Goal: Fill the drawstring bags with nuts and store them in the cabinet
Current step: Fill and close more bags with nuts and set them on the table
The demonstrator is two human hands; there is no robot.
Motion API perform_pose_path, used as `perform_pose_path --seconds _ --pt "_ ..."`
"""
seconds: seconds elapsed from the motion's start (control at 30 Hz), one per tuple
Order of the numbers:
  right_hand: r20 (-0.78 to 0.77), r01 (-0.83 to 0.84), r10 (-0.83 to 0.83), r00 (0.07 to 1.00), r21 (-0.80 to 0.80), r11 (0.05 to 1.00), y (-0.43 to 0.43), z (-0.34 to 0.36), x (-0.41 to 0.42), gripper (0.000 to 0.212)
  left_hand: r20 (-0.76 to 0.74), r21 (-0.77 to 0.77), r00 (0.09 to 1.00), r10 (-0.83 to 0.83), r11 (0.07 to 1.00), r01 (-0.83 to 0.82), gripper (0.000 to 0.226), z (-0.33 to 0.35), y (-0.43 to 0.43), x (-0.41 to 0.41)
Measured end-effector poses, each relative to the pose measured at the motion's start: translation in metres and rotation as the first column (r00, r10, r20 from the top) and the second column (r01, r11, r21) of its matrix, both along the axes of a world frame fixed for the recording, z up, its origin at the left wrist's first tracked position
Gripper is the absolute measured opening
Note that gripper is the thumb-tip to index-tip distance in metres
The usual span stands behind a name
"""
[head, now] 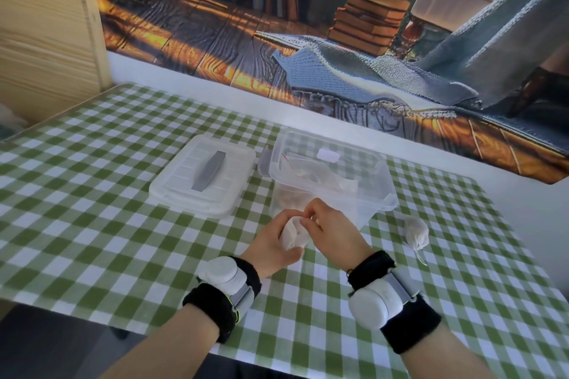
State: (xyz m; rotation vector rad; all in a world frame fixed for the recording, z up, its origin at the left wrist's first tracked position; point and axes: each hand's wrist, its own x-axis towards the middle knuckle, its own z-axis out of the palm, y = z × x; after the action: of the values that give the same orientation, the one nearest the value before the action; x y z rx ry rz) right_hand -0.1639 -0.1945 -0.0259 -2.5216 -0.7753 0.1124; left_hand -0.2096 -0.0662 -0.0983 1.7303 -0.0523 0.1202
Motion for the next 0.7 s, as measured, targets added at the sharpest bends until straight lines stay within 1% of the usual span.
perform_pose_path --seconds 0.1,0.27,0.37,0.47,0.6,0.7 --pt "-0.069 0.046 -0.038 0.997 0.125 0.991 0.000 0.003 -0.001 0.008 -0.009 -0.029 1.000 -0.029 0.999 0.029 0.052 0.003 -0.001 0.000" --pt "-0.115 0.052 -0.035 0.993 0.150 0.987 -0.002 0.001 -0.004 0.010 -0.063 0.024 0.995 -0.072 0.997 0.073 0.057 0.004 -0.003 0.000" --pt "-0.135 0.059 -0.030 0.990 0.219 0.974 -0.004 0.007 -0.005 0.011 -0.089 0.049 0.994 -0.056 0.997 0.060 0.055 0.003 -0.003 0.001" --pt "-0.206 0.078 -0.017 0.978 0.291 0.954 -0.010 0.015 -0.005 0.014 -0.103 0.048 0.994 -0.032 0.998 0.037 0.052 0.002 -0.003 0.001" --pt "-0.162 -0.030 0.083 0.983 0.307 0.951 -0.014 0.018 -0.008 0.016 -0.100 0.020 0.994 -0.031 0.999 0.033 0.050 -0.001 -0.003 0.003" --pt "-0.152 -0.073 0.126 0.980 0.312 0.947 -0.014 0.019 -0.012 0.019 -0.101 0.017 0.994 -0.039 0.999 0.041 0.050 -0.001 -0.003 0.003"
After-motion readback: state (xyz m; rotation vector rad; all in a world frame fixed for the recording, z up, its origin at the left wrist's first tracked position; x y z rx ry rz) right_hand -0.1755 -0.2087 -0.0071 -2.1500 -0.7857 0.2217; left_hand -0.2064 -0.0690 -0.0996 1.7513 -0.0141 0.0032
